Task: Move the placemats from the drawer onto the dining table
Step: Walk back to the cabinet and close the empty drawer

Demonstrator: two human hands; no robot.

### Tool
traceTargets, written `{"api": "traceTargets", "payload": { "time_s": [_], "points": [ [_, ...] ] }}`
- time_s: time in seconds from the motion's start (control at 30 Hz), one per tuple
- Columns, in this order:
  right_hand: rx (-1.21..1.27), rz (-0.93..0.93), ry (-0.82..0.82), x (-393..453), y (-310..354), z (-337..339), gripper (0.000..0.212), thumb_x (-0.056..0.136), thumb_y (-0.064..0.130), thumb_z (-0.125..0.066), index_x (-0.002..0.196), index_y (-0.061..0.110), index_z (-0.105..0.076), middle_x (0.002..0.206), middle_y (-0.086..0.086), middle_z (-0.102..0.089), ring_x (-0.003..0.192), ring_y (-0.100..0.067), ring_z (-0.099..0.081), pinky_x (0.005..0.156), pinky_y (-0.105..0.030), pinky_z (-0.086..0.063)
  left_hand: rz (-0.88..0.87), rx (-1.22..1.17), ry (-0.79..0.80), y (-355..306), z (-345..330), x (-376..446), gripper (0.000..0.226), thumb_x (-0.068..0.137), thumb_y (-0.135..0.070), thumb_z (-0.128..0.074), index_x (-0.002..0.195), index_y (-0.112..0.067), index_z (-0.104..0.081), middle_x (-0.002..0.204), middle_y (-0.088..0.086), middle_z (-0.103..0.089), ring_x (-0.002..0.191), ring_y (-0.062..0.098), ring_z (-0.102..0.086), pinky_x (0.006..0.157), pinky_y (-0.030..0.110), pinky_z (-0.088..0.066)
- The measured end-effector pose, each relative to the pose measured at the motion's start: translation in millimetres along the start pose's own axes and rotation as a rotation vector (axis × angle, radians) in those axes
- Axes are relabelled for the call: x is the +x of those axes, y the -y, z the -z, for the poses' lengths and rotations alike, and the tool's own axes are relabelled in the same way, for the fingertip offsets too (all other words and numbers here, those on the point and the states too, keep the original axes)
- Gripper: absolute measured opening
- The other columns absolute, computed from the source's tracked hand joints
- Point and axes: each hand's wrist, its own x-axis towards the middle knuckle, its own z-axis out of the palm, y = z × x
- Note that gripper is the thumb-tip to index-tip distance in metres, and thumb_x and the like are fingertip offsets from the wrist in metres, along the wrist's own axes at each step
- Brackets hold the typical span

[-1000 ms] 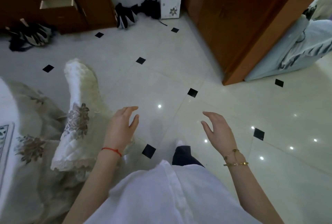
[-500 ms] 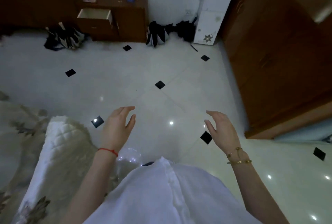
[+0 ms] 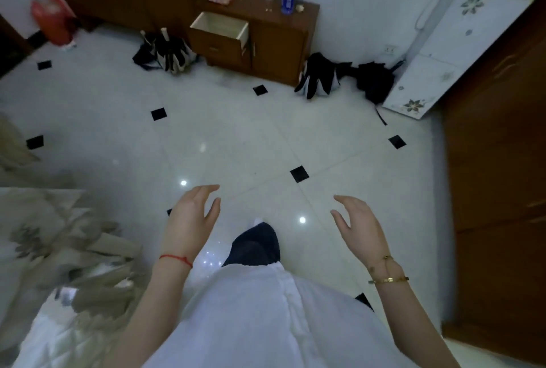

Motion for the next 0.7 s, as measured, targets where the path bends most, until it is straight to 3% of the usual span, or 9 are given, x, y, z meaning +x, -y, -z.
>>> {"api": "traceTargets", "payload": {
  "time_s": [0.3, 0.7],
  "points": [
    [0.005, 0.104, -0.08, 261.5, 50.0, 23.2, 0.036, 0.096, 0.025, -0.054, 0.129, 0.011, -0.055, 0.125, -0.003, -0.059, 0.119, -0.018, -0.05, 0.098, -0.021, -0.035, -0.014, 0.072, -0.1, 2.1, 33.6, 239.9, 0.027, 0.091, -0.018, -0.059, 0.117, -0.013, -0.063, 0.114, 0.006, -0.067, 0.105, 0.026, -0.062, 0.087, 0.037, -0.05],
    [0.016, 0.11, 0.015, 521.6, 63.2, -16.4, 0.036, 0.094, 0.023, -0.056, 0.127, 0.01, -0.056, 0.124, -0.006, -0.061, 0.119, -0.021, -0.052, 0.098, -0.022, -0.035, 0.072, 0.051, -0.096, 30.3, 12.7, 484.8, 0.027, 0.091, -0.018, -0.06, 0.117, -0.014, -0.064, 0.114, 0.005, -0.067, 0.104, 0.024, -0.062, 0.087, 0.034, -0.049]
  ]
}}
